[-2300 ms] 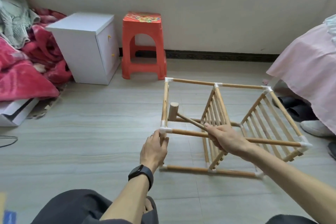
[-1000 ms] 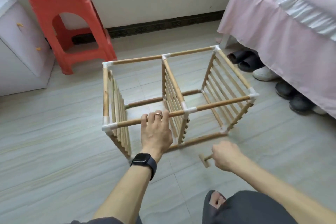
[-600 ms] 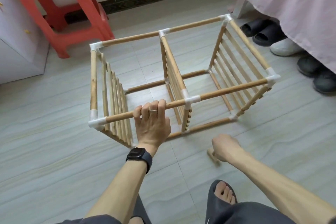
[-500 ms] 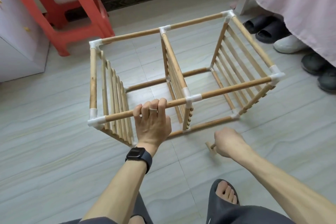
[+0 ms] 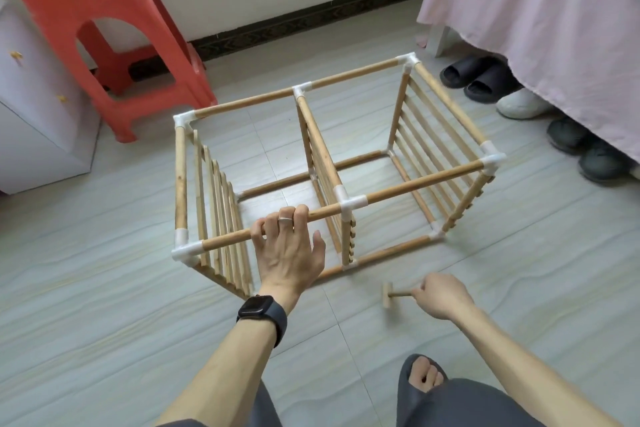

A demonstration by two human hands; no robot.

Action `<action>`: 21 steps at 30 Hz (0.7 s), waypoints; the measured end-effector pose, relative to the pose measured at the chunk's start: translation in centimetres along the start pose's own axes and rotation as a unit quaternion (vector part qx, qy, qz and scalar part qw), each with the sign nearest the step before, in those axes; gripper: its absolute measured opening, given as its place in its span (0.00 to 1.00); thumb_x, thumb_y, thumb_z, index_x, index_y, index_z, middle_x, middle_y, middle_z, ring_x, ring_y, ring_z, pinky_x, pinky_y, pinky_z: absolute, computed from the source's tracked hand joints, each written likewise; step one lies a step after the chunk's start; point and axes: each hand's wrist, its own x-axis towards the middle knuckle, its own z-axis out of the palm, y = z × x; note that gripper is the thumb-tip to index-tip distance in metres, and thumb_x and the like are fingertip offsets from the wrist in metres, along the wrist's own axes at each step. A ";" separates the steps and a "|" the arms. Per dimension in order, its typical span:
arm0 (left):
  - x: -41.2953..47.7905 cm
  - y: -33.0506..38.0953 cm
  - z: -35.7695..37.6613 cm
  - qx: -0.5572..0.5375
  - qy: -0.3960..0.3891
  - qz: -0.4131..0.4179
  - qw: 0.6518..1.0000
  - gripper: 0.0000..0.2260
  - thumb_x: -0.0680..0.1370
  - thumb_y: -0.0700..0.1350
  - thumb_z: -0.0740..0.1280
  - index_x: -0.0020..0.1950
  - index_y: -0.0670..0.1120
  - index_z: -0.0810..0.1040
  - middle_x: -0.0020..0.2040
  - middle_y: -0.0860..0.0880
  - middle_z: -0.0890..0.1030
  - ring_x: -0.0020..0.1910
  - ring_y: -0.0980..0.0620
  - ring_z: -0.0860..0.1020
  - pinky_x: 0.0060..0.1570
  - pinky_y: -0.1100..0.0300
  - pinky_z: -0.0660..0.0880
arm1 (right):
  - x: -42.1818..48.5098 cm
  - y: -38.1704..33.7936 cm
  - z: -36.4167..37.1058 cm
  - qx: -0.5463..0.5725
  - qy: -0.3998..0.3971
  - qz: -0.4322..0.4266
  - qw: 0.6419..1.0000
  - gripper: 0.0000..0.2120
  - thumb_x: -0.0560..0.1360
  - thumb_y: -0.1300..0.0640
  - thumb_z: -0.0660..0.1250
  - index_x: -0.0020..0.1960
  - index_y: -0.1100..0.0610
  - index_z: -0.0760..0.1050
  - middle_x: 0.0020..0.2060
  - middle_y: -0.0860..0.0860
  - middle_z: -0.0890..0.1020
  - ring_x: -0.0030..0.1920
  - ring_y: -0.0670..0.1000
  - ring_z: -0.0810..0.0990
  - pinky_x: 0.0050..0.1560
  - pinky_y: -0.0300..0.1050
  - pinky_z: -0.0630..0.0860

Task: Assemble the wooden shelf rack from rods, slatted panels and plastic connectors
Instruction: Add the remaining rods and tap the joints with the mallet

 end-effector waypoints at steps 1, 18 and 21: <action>0.3 0.3 -0.3 -0.003 -0.010 0.004 1.000 0.26 0.70 0.54 0.73 0.63 0.47 0.68 0.54 0.45 0.75 0.51 0.44 0.70 0.55 0.45 0.63 | 0.1 1.1 -0.2 0.107 0.010 0.020 0.994 0.16 0.82 0.49 0.60 0.44 0.57 0.80 0.34 0.51 0.80 0.37 0.54 0.78 0.32 0.43 0.67; 10.8 11.9 -2.7 -0.113 -0.267 -0.010 0.957 0.35 0.67 0.83 0.53 0.36 0.52 0.78 0.30 0.54 0.79 0.30 0.53 0.78 0.30 0.61 0.73 | 0.3 5.0 -6.7 0.622 0.243 0.107 0.737 0.19 0.86 0.46 0.48 0.48 0.55 0.71 0.49 0.53 0.79 0.49 0.54 0.78 0.54 0.57 0.77; 10.7 9.8 -5.0 -0.128 -0.239 -0.033 0.962 0.36 0.63 0.84 0.54 0.35 0.52 0.79 0.26 0.55 0.75 0.26 0.54 0.74 0.27 0.63 0.67 | -0.3 3.6 -10.2 0.577 0.314 0.038 0.753 0.16 0.87 0.47 0.49 0.55 0.55 0.70 0.47 0.49 0.76 0.43 0.45 0.75 0.44 0.44 0.72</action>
